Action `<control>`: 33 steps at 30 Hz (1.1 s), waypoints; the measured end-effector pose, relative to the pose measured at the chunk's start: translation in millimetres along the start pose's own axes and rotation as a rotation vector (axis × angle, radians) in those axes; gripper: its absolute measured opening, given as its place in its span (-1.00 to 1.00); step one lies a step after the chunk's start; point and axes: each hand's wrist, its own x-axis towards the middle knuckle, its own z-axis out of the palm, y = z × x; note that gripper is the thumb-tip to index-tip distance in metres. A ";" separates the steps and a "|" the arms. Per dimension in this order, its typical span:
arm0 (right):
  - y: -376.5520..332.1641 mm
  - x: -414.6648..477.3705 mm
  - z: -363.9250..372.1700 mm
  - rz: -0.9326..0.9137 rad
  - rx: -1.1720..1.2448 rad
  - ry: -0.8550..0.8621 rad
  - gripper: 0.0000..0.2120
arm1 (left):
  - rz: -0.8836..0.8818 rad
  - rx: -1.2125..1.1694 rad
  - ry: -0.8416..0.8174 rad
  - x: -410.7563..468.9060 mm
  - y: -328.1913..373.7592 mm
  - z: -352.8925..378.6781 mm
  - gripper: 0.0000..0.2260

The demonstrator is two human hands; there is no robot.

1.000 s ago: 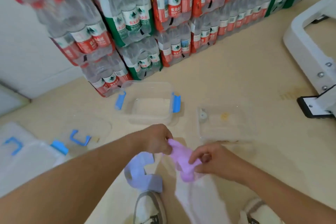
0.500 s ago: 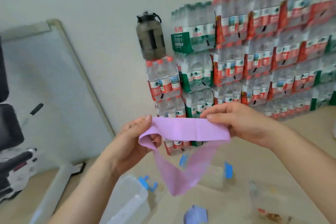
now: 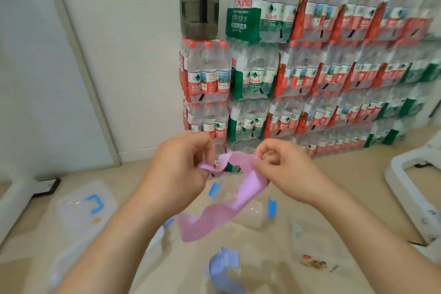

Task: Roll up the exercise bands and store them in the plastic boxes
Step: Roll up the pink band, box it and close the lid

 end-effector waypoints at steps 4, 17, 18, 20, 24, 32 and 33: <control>-3.4 7.0 20.8 0.009 0.218 0.057 -0.92 | 0.076 0.013 -0.110 -4.0 5.4 2.5 -0.71; -21.9 -8.9 10.4 -0.183 0.552 0.004 -0.85 | -0.197 -0.426 0.010 -0.7 8.0 5.7 -0.86; -21.3 -9.9 7.9 -0.183 0.572 -0.006 -0.85 | -0.209 -0.468 0.009 0.0 9.0 6.1 -0.89; -20.7 -11.7 3.6 -0.177 0.598 -0.021 -0.85 | -0.212 -0.546 -0.006 1.0 11.1 6.2 -0.96; -18.4 -11.8 1.7 -0.132 0.617 -0.017 -0.83 | -0.222 -0.580 0.012 1.5 14.4 10.0 -0.93; -18.1 -14.3 4.3 -0.087 0.651 -0.048 -0.91 | -0.188 -0.558 0.085 2.5 20.6 12.8 -0.95; -18.4 -14.3 6.4 -0.085 0.652 -0.033 -0.92 | -0.184 -0.555 0.089 2.3 20.5 12.5 -0.94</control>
